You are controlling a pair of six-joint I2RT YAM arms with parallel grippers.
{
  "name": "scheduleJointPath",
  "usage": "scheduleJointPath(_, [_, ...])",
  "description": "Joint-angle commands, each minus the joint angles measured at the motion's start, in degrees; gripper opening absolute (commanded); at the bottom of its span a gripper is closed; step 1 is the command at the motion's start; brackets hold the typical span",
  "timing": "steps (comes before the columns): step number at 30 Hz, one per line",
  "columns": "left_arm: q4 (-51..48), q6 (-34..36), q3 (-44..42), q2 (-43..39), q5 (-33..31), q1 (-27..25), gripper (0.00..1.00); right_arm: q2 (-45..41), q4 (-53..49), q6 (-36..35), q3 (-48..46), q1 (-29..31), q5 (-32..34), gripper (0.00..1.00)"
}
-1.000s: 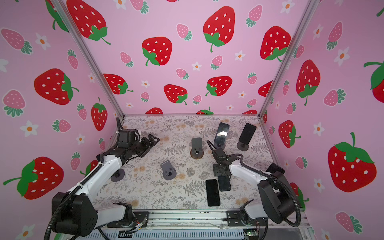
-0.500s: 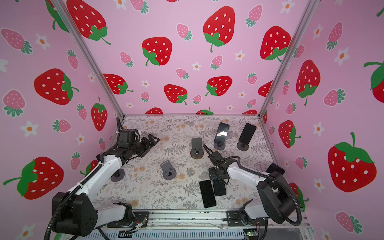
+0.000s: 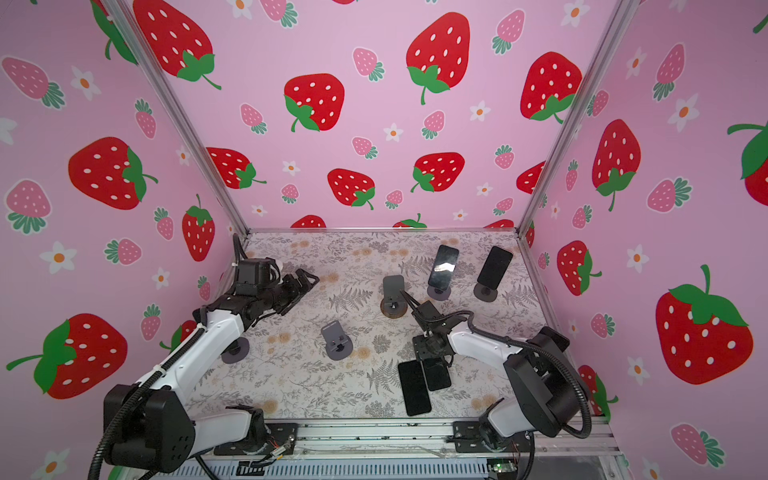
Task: Remove the phone from the phone stand
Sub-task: 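Lower the held phone and lay it flat beside the first phone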
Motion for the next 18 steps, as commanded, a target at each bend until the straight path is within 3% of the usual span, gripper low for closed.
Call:
scheduleJointPath(1, [0.2, 0.1, 1.5, -0.1, 0.0, -0.3, 1.00, 1.6, 0.3, -0.8, -0.4, 0.4, -0.5, 0.72])
scheduleJointPath(18, [0.0, 0.0, 1.8, 0.2, 0.6, -0.3, 1.00, 2.2, 2.1, 0.2, -4.3, 0.4, 1.7, 0.76])
